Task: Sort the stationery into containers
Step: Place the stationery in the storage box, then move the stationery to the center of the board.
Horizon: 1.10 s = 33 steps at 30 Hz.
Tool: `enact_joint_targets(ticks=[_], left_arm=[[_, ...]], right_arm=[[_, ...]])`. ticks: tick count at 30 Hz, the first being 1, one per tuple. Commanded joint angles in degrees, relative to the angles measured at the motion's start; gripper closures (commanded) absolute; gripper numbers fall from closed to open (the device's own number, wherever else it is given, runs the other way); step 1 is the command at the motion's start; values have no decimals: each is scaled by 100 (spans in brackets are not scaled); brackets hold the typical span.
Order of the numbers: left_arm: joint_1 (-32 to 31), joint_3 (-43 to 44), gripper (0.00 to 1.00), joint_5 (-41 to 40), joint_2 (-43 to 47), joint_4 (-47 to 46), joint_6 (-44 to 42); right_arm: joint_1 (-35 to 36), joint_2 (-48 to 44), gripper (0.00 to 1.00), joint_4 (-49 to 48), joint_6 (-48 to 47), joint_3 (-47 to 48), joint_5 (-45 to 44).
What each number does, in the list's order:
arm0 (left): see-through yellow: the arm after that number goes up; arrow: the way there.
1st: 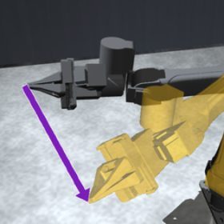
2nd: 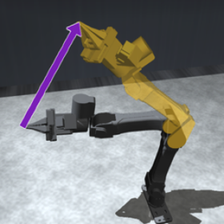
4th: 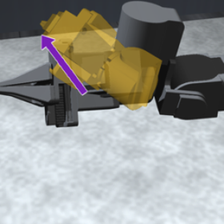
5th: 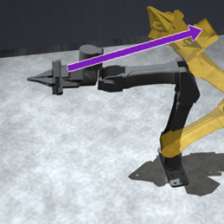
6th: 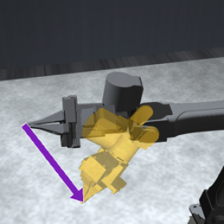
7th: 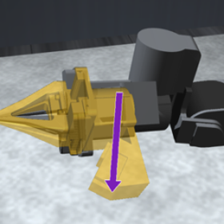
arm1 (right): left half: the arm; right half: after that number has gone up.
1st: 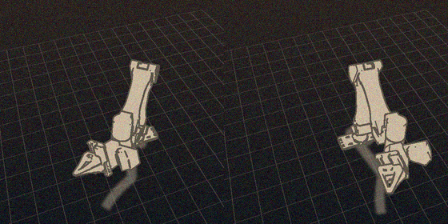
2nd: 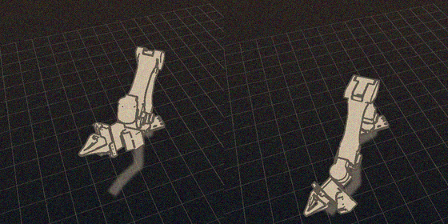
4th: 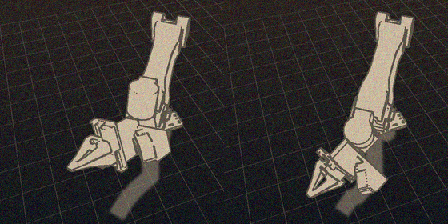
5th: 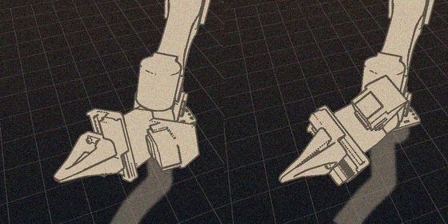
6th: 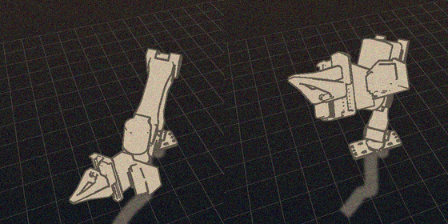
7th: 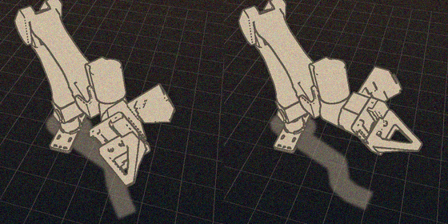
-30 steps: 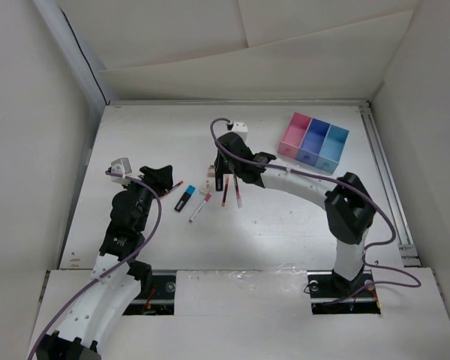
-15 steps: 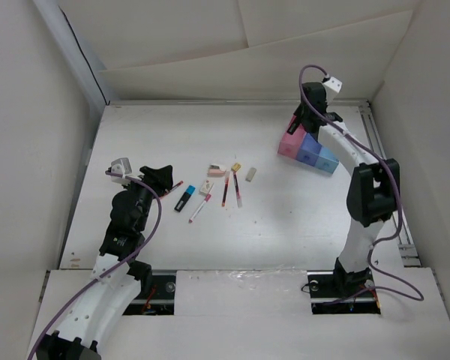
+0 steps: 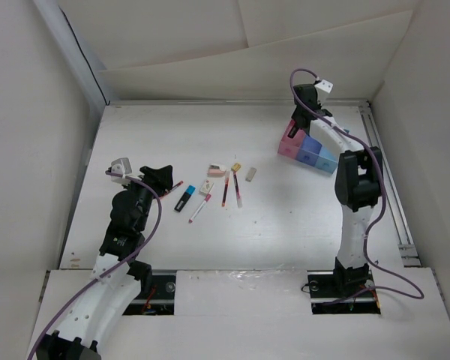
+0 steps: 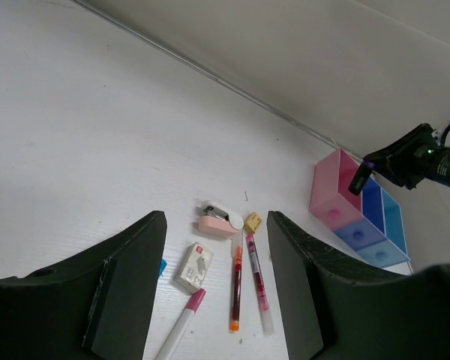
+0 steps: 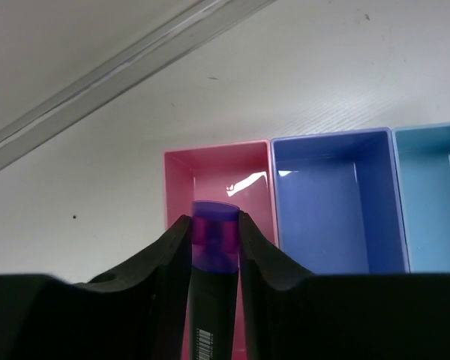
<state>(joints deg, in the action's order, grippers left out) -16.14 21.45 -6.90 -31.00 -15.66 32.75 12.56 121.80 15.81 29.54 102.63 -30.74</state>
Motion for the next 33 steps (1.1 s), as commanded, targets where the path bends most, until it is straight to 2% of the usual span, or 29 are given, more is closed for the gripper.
enact_joint_targets(ticks=[1,2,3,5,7,11,13,14,15,16,18,19,23,27,30,31,33], left_arm=[[-12,70,47,13,15,-306,-94],[-12,70,47,13,15,-306,-94],[-12,70,47,13,15,-306,-94],[-12,70,47,13,15,-306,-94],[-12,70,47,13,15,-306,-94],[-12,70,47,-39,77,-245,-94],[-12,70,47,-92,252,-175,-94],[-12,70,47,-93,322,-105,-94],[-12,70,47,-214,401,-104,-33],[-12,70,47,-268,602,-34,-32],[-12,17,47,-321,823,37,29],[-12,17,47,-460,1050,98,90],[-12,17,47,-883,1586,431,223],[-12,-36,47,-1191,2115,722,372],[-12,-106,46,-1191,2318,722,372],[-12,-106,45,-1122,2318,722,372],[-12,-106,45,-1121,2318,722,425]], right_arm=[[28,-323,70,-175,-71,-102,-222],[28,-323,62,-175,-71,-103,-170],[28,-384,45,-175,-71,-103,-169],[28,-446,33,-114,-71,-103,-169],[98,-603,27,-114,-71,-103,-169],[492,-1104,28,-61,-141,-436,-169],[922,-1359,43,-114,-211,-830,41],[1107,-1604,72,-166,-212,-980,103],[1509,-1711,90,-236,-212,-1130,391],[1730,-1799,99,-298,-212,-1279,602],[2205,-1932,100,-542,-150,-1666,937],[2712,-1984,100,-640,-150,-1815,1156],[3858,-1643,100,-694,-45,-1633,1281],[4544,-1115,86,-562,122,-1150,1378],[4782,-729,72,-430,316,-1009,1456],[4782,-528,62,-430,368,-930,1457],[4922,-333,55,-334,368,-851,1519]])
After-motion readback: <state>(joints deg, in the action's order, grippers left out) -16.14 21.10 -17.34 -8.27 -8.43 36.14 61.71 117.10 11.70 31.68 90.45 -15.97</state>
